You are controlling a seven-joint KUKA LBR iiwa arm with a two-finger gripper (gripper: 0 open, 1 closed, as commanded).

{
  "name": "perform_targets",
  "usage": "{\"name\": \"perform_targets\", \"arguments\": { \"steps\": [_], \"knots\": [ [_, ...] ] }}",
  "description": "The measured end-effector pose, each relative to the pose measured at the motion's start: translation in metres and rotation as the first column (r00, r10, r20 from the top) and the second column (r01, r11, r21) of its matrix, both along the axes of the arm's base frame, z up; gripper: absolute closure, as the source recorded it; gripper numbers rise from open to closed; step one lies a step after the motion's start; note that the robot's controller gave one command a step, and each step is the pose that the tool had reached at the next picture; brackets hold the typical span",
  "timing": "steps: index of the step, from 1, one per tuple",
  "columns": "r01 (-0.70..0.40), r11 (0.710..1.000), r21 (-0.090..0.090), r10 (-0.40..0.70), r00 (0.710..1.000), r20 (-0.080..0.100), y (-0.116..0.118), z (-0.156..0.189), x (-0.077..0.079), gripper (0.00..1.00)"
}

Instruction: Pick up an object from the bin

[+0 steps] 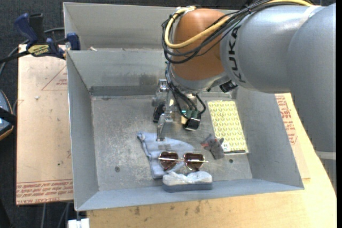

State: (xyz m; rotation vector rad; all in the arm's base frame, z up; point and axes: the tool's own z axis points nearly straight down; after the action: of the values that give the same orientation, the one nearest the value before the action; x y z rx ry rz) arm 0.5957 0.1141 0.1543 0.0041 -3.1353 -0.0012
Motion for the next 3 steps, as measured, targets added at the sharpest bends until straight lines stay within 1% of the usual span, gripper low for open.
{"name": "perform_targets", "arguments": {
  "steps": [1, 2, 3],
  "knots": [
    [0.002, 1.0, 0.001, -0.002, 1.0, 0.007, -0.001, 0.005, 0.002, 0.0],
    [-0.159, 0.987, 0.002, 0.159, 0.987, 0.019, -0.019, -0.028, 0.029, 0.0],
    [-0.219, 0.976, 0.0, 0.219, 0.976, 0.012, -0.051, -0.072, 0.051, 0.0]
  ]
}}
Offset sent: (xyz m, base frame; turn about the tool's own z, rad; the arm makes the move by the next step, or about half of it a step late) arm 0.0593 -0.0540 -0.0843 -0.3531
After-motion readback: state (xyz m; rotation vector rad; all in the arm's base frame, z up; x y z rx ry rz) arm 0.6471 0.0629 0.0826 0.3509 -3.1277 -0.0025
